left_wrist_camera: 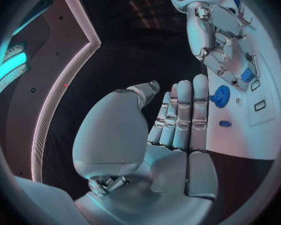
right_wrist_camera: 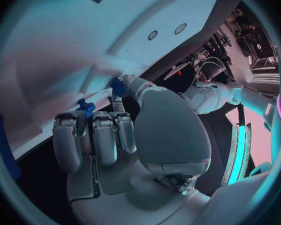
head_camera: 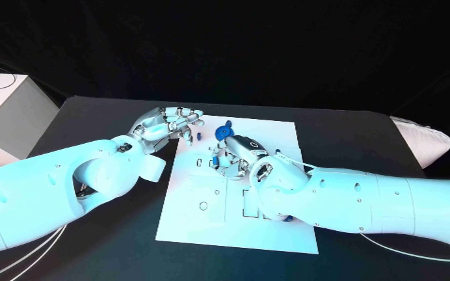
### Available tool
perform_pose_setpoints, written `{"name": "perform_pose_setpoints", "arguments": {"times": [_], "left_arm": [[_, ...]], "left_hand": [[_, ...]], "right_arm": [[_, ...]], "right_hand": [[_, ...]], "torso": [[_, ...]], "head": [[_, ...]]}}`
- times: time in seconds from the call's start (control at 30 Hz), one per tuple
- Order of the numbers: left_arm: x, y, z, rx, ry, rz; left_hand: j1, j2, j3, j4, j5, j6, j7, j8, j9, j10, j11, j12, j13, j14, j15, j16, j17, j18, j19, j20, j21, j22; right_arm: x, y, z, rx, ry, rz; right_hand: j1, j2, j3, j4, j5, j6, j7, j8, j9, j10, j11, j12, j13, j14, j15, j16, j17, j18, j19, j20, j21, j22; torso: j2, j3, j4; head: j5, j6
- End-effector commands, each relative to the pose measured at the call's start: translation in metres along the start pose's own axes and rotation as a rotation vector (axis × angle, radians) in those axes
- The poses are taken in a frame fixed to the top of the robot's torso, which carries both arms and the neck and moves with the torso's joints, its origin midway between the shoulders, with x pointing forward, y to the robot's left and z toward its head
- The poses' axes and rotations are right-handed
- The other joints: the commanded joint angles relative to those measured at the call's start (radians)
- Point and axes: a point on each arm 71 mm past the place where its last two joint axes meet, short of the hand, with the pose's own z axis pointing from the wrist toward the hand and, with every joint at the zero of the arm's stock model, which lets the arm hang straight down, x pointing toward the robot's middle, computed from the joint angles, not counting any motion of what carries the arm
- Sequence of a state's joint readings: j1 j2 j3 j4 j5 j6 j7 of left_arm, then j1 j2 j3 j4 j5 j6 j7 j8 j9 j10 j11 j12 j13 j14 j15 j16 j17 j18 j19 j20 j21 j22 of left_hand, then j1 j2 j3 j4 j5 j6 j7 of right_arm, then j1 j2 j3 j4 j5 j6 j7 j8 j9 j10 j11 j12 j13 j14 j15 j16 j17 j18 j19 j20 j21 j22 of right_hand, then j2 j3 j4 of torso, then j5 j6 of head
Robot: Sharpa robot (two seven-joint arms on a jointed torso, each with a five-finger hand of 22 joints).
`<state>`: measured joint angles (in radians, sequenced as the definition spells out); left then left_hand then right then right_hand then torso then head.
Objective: Assemble the parts on the task board
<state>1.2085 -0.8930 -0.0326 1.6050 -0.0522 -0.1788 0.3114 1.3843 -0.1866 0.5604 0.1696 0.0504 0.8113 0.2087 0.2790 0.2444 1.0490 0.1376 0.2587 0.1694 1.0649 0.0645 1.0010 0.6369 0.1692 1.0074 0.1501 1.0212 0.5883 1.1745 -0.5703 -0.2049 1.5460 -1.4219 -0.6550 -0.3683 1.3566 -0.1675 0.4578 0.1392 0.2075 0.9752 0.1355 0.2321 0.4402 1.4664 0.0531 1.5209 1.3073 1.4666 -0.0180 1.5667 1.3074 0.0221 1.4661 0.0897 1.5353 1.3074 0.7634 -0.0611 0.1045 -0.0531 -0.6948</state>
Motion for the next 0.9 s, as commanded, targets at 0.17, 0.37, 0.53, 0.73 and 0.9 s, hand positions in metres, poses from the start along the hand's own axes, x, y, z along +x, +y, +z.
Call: {"name": "perform_pose_setpoints", "arguments": {"times": [0.17,0.37,0.53,0.73,0.9], "left_arm": [[0.0029,-0.0002,0.0006,0.002,0.024,-0.006],[0.0027,0.0000,0.0007,0.001,0.025,-0.006],[0.0024,0.0002,0.0008,-0.001,0.025,-0.006],[0.0023,0.0005,0.0008,-0.002,0.026,-0.006],[0.0023,0.0006,0.0008,-0.003,0.027,-0.006]], "left_hand": [[-0.001,0.011,0.002,-0.005,0.004,-0.007,0.004,0.005,0.001,-0.007,-0.001,0.004,0.001,-0.001,-0.004,0.004,0.000,0.016,-0.006,0.003,0.004,0.001],[-0.001,0.011,0.002,-0.005,0.004,-0.007,0.004,0.005,0.001,-0.007,-0.001,0.004,0.001,-0.001,-0.004,0.004,0.000,0.016,-0.006,0.003,0.004,0.001],[-0.001,0.011,0.002,-0.005,0.004,-0.007,0.004,0.005,0.001,-0.007,-0.001,0.004,0.001,-0.001,-0.004,0.004,0.000,0.016,-0.006,0.003,0.004,0.001],[-0.001,0.011,0.002,-0.005,0.004,-0.007,0.004,0.005,0.001,-0.007,-0.001,0.004,0.001,-0.001,-0.004,0.004,0.000,0.016,-0.006,0.003,0.004,0.001],[-0.001,0.011,0.002,-0.005,0.004,-0.007,0.004,0.005,0.001,-0.007,-0.001,0.004,0.001,-0.001,-0.004,0.004,0.000,0.016,-0.006,0.003,0.004,0.001]], "right_arm": [[0.0009,0.0021,0.0001,-0.028,-0.021,0.018],[0.0012,0.0031,-0.0006,-0.035,-0.028,0.024],[0.0017,0.0029,-0.0006,-0.037,-0.025,0.023],[0.0034,0.0011,0.0003,-0.032,-0.009,0.017],[0.0051,-0.0009,0.0012,-0.026,0.012,0.015]], "right_hand": [[-0.006,-0.005,0.002,-0.001,0.003,-0.001,-0.004,0.006,0.001,0.052,-0.002,0.000,0.216,0.101,-0.003,-0.002,0.253,-0.013,0.089,-0.008,0.005,0.235],[-0.006,-0.004,0.003,-0.002,0.003,-0.001,-0.003,0.007,0.001,0.052,-0.002,0.000,0.216,0.101,-0.003,-0.002,0.253,-0.014,0.089,-0.008,0.006,0.236],[-0.006,-0.004,0.003,-0.002,0.003,-0.001,-0.003,0.007,0.001,0.052,-0.002,0.000,0.216,0.101,-0.003,-0.002,0.253,-0.014,0.089,-0.008,0.006,0.236],[-0.006,-0.005,0.004,-0.003,0.003,-0.002,-0.003,0.008,0.001,0.052,-0.002,0.000,0.216,0.101,-0.003,-0.002,0.253,-0.013,0.089,-0.008,0.005,0.235],[-0.006,-0.006,0.003,-0.003,0.002,-0.003,-0.003,0.008,0.001,0.051,-0.002,-0.001,0.215,0.101,-0.003,-0.002,0.254,-0.013,0.089,-0.008,0.005,0.235]], "torso": [[0.000,-0.0008,-0.0012],[-0.001,-0.0002,-0.0034],[-0.001,-0.0006,-0.0028],[-0.001,-0.0007,-0.0021],[0.000,0.0003,-0.0019]], "head": [[0.003,-0.003],[0.004,-0.005],[0.003,-0.005],[0.002,-0.005],[0.004,-0.008]]}}
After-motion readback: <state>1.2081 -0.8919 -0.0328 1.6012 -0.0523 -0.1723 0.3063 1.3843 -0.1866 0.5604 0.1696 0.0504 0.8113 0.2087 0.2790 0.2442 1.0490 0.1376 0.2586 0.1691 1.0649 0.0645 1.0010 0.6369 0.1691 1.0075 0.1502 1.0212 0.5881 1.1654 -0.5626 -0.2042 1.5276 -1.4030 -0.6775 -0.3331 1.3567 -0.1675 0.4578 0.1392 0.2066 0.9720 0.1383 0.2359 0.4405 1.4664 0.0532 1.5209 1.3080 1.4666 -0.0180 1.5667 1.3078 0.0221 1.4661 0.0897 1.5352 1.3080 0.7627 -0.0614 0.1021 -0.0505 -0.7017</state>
